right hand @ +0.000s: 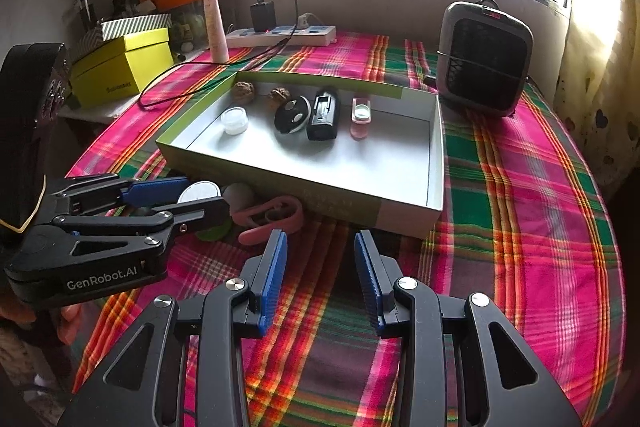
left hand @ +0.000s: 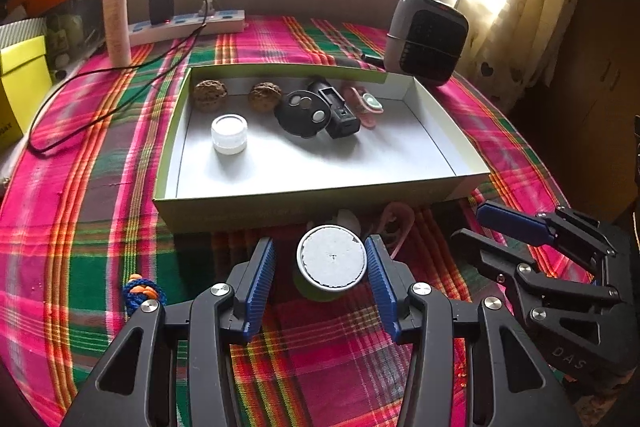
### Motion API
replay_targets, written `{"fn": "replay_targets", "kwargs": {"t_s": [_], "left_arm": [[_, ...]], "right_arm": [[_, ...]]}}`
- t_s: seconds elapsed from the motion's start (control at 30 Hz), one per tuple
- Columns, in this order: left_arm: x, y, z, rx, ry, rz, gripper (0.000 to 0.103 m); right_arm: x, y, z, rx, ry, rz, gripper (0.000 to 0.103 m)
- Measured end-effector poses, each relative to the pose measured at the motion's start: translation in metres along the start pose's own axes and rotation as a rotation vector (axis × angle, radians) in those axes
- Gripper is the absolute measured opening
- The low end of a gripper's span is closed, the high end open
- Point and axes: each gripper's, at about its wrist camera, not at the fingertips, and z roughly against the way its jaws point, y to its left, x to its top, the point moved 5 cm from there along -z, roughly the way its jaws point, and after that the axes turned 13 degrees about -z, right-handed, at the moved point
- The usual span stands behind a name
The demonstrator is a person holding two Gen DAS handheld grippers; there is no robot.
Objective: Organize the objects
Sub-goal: 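Close left gripper on the larger white-lidded green jar and lift it, then close right gripper on the pink clip while left gripper holds the green jar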
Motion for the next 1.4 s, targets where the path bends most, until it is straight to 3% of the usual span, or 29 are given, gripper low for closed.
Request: {"fn": "replay_targets", "kwargs": {"t_s": [0.1, 0.23, 1.1, 1.4], "left_arm": [[-0.001, 0.003, 0.002, 0.004, -0.003, 0.008, 0.035], [-0.004, 0.01, 0.005, 0.016, -0.008, 0.02, 0.032], [-0.034, 0.059, 0.033, 0.054, -0.014, 0.13, 0.031], [-0.043, 0.071, 0.04, 0.043, -0.024, 0.151, 0.031]], "right_arm": [[-0.001, 0.002, -0.001, 0.004, 0.006, -0.006, 0.037], [-0.001, 0.008, -0.003, 0.009, 0.012, -0.008, 0.037], [0.005, 0.027, -0.034, -0.001, 0.048, -0.176, 0.037], [0.005, 0.023, -0.037, -0.036, 0.037, -0.228, 0.043]]}}
